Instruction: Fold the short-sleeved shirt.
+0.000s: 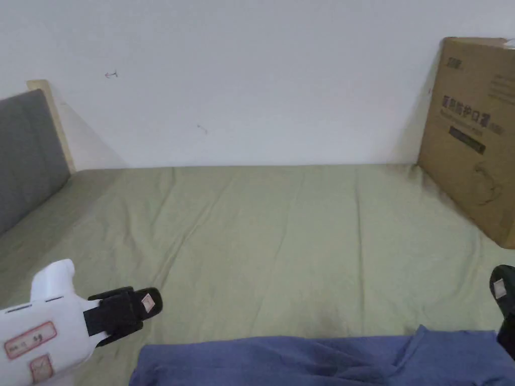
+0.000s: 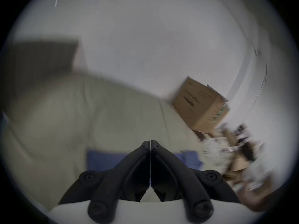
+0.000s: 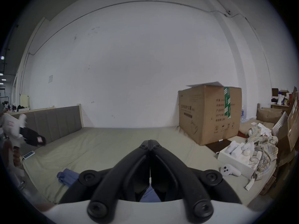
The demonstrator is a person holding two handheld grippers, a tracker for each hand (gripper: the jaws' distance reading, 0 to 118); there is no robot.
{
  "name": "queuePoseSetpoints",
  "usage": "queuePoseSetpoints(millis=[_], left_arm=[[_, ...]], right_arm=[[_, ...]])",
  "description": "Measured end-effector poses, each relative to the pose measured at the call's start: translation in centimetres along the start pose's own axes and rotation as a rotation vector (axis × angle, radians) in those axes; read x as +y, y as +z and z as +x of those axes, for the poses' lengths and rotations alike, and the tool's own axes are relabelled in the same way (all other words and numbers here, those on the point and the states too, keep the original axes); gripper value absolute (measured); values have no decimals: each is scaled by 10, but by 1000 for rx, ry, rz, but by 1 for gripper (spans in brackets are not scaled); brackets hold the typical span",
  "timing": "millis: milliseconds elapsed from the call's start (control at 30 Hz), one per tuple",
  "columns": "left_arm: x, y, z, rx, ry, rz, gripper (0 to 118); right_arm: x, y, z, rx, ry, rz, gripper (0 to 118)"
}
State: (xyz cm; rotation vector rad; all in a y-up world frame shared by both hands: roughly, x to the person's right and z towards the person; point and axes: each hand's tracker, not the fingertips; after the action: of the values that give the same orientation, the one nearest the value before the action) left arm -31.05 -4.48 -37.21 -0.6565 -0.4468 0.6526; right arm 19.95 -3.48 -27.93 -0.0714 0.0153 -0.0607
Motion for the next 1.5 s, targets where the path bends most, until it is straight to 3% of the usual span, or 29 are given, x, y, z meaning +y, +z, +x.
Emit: queuePoseSetpoints(millis=[33, 100, 267, 300, 333, 367, 400, 467, 600, 700, 767, 800, 900, 933, 967, 1000, 1033, 1067, 1100, 1267, 1333, 1400, 1433, 1500], left_arm=[[7, -10, -29, -67, 167, -72, 0], [10, -27, -77, -64, 340, -113, 0], [3, -64, -151, 81, 298, -249, 3], [0, -69, -164, 85, 329, -260, 16], [-3, -74, -175, 99, 361, -268, 48], [-5, -76, -188, 104, 387, -270, 105], [-9, -82, -199, 100, 418, -301, 118], [-12, -82, -210, -32, 478, -250, 118], [-14, -85, -232, -135, 541, -207, 118], [-19, -103, -232, -317, 553, -311, 118], [-20, -93, -224, -383, 590, -389, 118], [-20, -93, -225, -366, 537, -386, 118], [-17, -94, -231, -252, 405, -312, 111], [-15, -93, -235, -157, 359, -281, 95], [-14, -92, -240, -43, 300, -269, 33], [-14, -87, -248, 184, 212, -290, 11], [-29, -135, -221, 97, 288, -288, 10], [-25, -133, -219, 3, 389, -221, 10], [-18, -125, -222, 55, 349, -264, 10], [-21, -103, -150, 344, -140, -265, 10], [-31, -95, -81, 646, -519, -199, 10], [-48, -84, -46, 917, -767, -193, 11], [-53, -83, -42, 970, -845, -190, 11], [-63, -80, -29, 880, -785, -197, 11]], right_arm=[[-2, -4, 0, 10, -7, -32, 0], [-6, -16, -1, 33, -17, -95, 0], [-23, -37, -12, 58, 19, -190, 0], [-25, -41, -13, 65, 22, -210, 0], [-28, -47, -14, 74, 23, -232, 0], [-30, -51, -15, 80, 26, -248, 0], [-34, -52, -19, 84, 29, -261, 0], [-39, -59, -22, 101, 36, -288, 0], [-51, -70, -34, 131, 68, -338, 0], [-61, -76, -42, 149, 68, -382, 0], [-64, -81, -44, 163, 54, -408, 0], [-65, -81, -47, 170, 47, -418, 0], [-64, -83, -48, 179, 36, -437, 0], [-64, -81, -48, 180, 37, -438, 0], [-64, -80, -48, 181, 39, -437, 0], [-64, -80, -48, 178, 45, -435, 0], [-63, -80, -47, 174, 53, -434, 0], [-63, -78, -47, 171, 57, -437, 0], [-61, -77, -45, 170, 57, -442, 0], [-52, -71, -38, 175, 41, -436, 0], [-49, -65, -36, 178, 30, -416, 0], [-48, -60, -33, 182, 24, -407, 0], [-47, -58, -32, 181, 25, -405, 0], [-47, -52, -29, 181, 20, -401, 0]])
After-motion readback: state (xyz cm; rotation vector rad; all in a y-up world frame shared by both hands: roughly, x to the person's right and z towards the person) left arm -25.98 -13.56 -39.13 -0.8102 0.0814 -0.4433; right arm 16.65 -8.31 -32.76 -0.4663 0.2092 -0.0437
